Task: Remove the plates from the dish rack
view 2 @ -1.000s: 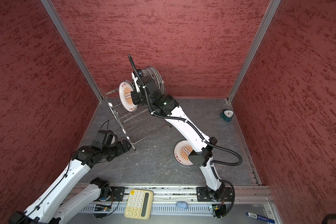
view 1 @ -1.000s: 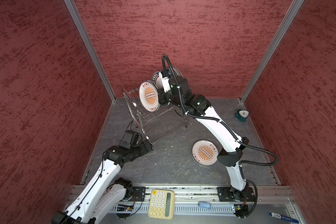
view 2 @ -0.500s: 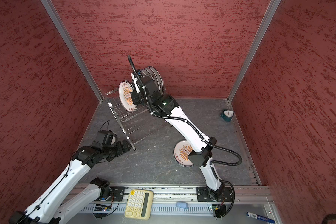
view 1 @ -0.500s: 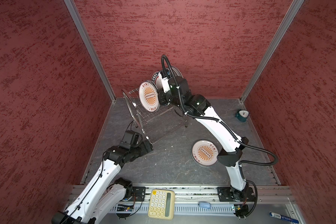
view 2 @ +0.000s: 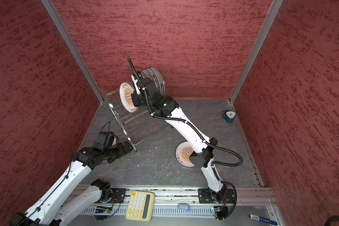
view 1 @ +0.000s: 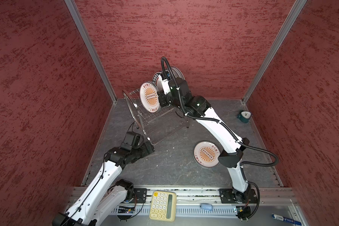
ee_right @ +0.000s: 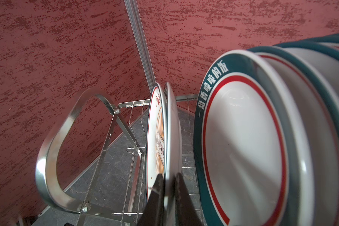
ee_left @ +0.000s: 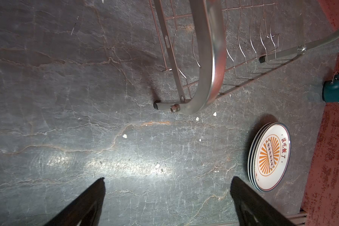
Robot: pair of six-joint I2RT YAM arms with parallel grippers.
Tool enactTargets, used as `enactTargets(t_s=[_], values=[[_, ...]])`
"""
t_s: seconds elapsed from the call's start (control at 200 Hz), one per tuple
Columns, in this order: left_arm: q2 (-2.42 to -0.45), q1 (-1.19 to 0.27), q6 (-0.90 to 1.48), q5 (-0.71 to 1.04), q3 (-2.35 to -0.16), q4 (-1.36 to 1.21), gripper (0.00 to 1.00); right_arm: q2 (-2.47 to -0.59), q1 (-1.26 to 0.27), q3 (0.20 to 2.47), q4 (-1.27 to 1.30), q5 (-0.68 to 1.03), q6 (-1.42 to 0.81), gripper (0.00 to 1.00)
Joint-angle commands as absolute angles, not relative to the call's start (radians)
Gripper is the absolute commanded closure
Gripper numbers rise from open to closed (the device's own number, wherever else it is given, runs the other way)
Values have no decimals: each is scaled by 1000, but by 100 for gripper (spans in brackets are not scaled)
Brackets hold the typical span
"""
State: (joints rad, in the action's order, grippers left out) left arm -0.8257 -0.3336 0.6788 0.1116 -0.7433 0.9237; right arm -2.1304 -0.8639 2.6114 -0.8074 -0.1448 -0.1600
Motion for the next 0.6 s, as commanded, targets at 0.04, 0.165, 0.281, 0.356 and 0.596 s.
enactTargets(t_s=[0.04,0.165,0.281,0.356,0.596], values=[[-818,-326,667,117,-733,917,0,-2183,-874,2594,-905,-125,-145,86],[-820,-327,667,119,-730,914,0,-2167,-874,2594,-905,-135,-144,79],[-822,-327,668,118,-731,911,1,-2145,-874,2590,-901,-158,-146,61],[-821,-327,669,120,-729,909,1,-2130,-874,2589,-896,-161,-144,58],[-824,-326,667,119,-731,908,0,-2097,-874,2593,-899,-219,-123,43]])
